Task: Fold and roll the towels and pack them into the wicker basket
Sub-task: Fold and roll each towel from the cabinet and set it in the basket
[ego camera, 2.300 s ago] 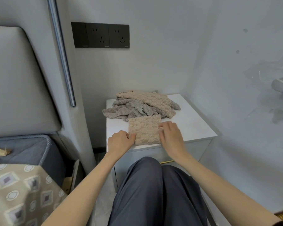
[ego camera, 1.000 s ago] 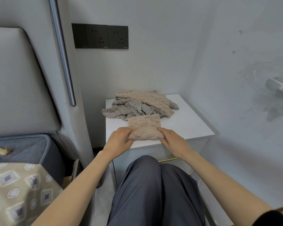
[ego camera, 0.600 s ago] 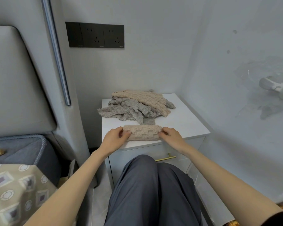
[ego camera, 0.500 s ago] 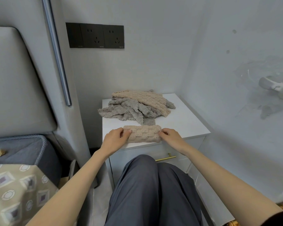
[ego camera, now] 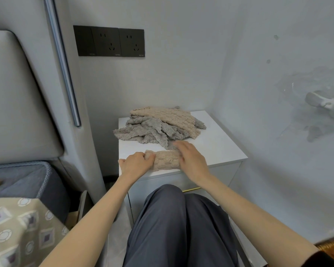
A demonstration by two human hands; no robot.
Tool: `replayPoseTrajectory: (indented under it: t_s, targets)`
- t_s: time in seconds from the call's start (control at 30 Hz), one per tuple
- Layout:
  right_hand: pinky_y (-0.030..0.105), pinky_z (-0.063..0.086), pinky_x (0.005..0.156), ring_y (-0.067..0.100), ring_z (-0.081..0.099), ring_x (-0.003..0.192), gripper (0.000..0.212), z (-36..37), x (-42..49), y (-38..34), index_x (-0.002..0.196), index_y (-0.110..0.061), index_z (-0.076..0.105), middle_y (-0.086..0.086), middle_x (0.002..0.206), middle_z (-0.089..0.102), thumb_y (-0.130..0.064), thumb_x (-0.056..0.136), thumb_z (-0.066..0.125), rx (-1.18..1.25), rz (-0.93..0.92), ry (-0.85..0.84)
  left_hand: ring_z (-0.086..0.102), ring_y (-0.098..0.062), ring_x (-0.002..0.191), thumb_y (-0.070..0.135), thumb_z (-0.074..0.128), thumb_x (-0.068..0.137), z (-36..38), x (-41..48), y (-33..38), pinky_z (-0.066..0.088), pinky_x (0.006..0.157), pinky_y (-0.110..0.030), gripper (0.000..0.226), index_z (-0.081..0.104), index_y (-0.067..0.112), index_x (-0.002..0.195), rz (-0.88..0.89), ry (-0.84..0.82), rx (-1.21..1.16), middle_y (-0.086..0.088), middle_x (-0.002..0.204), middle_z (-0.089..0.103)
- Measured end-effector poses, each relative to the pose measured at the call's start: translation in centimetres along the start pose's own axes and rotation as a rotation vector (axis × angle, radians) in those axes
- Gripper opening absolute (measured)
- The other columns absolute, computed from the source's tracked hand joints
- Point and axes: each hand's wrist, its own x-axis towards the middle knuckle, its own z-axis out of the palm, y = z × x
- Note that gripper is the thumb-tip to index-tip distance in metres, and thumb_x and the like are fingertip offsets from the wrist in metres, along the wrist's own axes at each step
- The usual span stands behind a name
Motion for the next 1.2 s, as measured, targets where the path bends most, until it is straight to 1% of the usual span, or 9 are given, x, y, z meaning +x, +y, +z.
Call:
replayPoseTrajectory:
  t_s: [0.07,0.17,0.33,0.43,0.73,0.87,0.97,1.1,1.2]
  targets:
    - [0.028,0.019,0.114,0.019,0.038,0.135,0.048,0.9,-0.1,-0.9,0.138,-0.012,0.049,0.003,0.145,0.045,-0.001,0.092,0.046,-0.001,-0.176,-0.101,0.054,-0.020,0.077,0.055,0.038,0.089,0.1,0.1,0.0,0.030,0.090,-0.041,0.045,0.045,0.021,0.059,-0.018,0.001,0.005,0.007,0.066,0.054]
    - [0.029,0.005,0.118,0.018,0.024,0.144,0.044,2.8,-0.4,-1.4,0.147,-0.013,0.034,0.001,0.153,0.032,-0.018,0.103,0.034,-0.095,-0.201,-0.186,0.057,-0.021,0.085,0.056,0.038,0.088,0.2,0.1,0.1,0.029,0.092,-0.041,0.047,0.057,0.017,0.070,-0.047,0.018,0.017,0.002,0.078,0.063]
    - [0.030,0.004,0.118,0.017,0.020,0.145,0.046,3.7,-0.7,-0.3,0.150,-0.015,0.026,0.000,0.156,0.027,-0.028,0.105,0.027,-0.180,-0.201,-0.174,0.060,-0.023,0.089,0.057,0.042,0.085,0.3,-0.1,0.2,0.032,0.091,-0.040,0.056,0.066,0.007,0.087,-0.085,0.068,0.052,-0.004,0.090,0.070]
    - [0.028,0.003,0.117,0.018,0.021,0.144,0.048,3.7,-0.8,0.3,0.150,-0.013,0.026,0.002,0.155,0.028,-0.030,0.105,0.027,-0.206,-0.162,-0.166,0.056,-0.026,0.105,0.064,0.047,0.082,0.0,0.1,-0.2,0.033,0.094,-0.044,0.061,0.059,0.008,0.103,-0.137,0.079,0.049,-0.003,0.104,0.065]
    - [0.034,-0.002,0.118,0.015,0.009,0.146,0.053,3.2,-0.5,0.3,0.152,-0.015,0.014,-0.001,0.159,0.016,-0.036,0.104,0.019,-0.199,-0.032,-0.306,0.053,-0.027,0.104,0.050,0.046,0.088,-0.5,0.0,0.7,0.030,0.089,-0.040,0.041,0.059,0.012,0.083,-0.118,-0.041,-0.023,-0.006,0.099,0.062]
    - [0.039,0.001,0.118,0.014,0.008,0.147,0.054,1.2,0.3,-0.1,0.153,-0.018,0.012,-0.003,0.160,0.012,-0.040,0.104,0.015,-0.137,0.022,-0.455,0.051,-0.025,0.083,0.034,0.049,0.094,-0.7,-0.8,1.1,0.035,0.080,-0.037,0.025,0.043,0.013,0.082,-0.007,-0.029,-0.348,0.000,0.079,0.051]
    - [0.040,0.004,0.117,0.014,0.016,0.145,0.053,-1.2,0.9,-0.3,0.152,-0.016,0.018,-0.001,0.159,0.018,-0.039,0.104,0.014,-0.080,0.042,-0.506,0.056,-0.029,0.087,0.029,0.051,0.096,-1.7,-1.3,1.8,0.043,0.075,-0.036,0.021,0.044,0.009,0.093,0.028,-0.154,-0.666,-0.013,0.094,0.061]
    - [0.043,0.023,0.110,0.024,0.044,0.128,0.049,-4.4,0.1,-0.2,0.137,-0.014,0.043,0.006,0.141,0.048,-0.040,0.104,0.018,-0.010,0.075,-0.482,0.063,-0.031,0.095,0.029,0.055,0.095,-3.1,-2.0,3.8,0.049,0.084,-0.041,0.022,0.046,0.009,0.099,0.125,-0.268,-0.748,-0.019,0.103,0.065]
    - [0.035,0.038,0.075,0.026,0.055,0.091,0.037,-6.1,-1.2,0.5,0.096,-0.012,0.051,0.006,0.097,0.061,-0.039,0.103,0.027,0.060,0.159,-0.485,0.058,-0.022,0.081,0.028,0.056,0.095,-3.4,-2.7,5.9,0.045,0.074,-0.034,0.018,0.047,0.014,0.099,0.247,-0.295,-0.723,-0.011,0.088,0.064]
